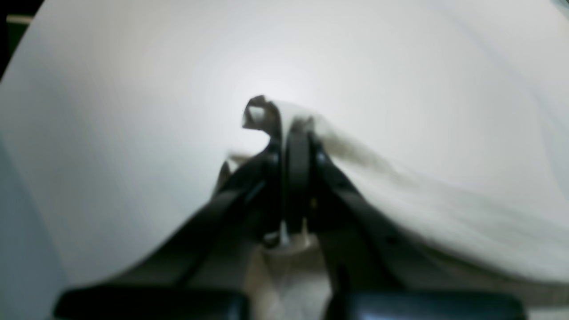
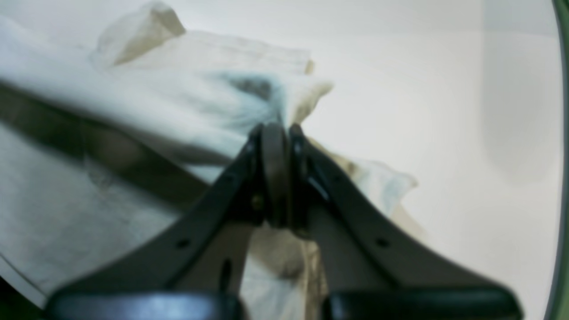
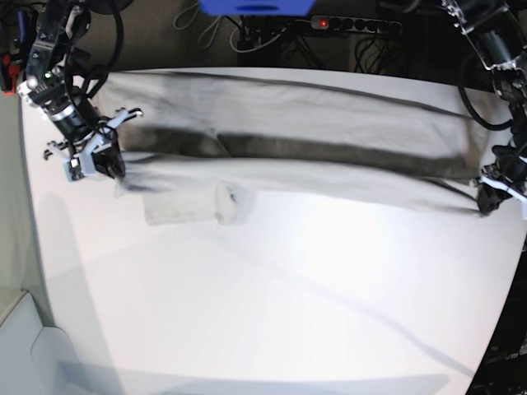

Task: Layout the t-shirt on the table in an organized manner, then fold the t-shirt properly
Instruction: 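Lift the grasped edge and fold it over toward the collar with both grippers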

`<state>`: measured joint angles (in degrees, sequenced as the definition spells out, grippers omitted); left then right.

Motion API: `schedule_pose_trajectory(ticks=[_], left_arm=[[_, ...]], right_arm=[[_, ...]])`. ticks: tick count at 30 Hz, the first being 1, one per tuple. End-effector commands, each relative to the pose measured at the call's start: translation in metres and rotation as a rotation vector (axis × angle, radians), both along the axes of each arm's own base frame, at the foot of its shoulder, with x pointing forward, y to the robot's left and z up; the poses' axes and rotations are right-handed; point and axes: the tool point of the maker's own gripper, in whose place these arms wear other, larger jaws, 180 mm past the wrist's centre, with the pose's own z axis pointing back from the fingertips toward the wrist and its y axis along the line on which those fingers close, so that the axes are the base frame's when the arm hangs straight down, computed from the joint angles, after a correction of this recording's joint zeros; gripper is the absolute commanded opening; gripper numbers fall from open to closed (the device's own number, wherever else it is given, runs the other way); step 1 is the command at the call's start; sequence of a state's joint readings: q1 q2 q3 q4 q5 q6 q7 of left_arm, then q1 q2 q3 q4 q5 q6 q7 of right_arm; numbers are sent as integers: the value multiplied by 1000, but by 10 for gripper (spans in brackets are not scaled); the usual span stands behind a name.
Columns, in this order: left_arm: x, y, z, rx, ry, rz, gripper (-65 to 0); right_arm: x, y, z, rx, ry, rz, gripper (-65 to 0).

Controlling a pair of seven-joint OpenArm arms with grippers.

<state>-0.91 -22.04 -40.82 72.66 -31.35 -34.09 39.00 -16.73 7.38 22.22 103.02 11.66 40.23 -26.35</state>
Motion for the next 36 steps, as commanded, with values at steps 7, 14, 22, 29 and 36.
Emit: schedule_pose_trajectory(ticks=[7, 14, 22, 29, 36], left_arm=[[-11, 12, 37, 71, -85, 14, -645], [-35, 31, 27, 52, -68, 95, -645], [-48, 37, -13, -23, 19, 141, -645], [-52, 39, -27, -56, 46, 159, -645], [-46, 37, -25, -66, 36, 158, -645]], right_arm=[[6, -1, 12, 10, -49, -2, -650], [6, -1, 12, 10, -49, -2, -650], [5, 0, 11, 11, -43, -3, -650], [-8, 1, 0, 12, -1, 1, -650], [-29, 0, -21, 22, 73, -5, -650]])
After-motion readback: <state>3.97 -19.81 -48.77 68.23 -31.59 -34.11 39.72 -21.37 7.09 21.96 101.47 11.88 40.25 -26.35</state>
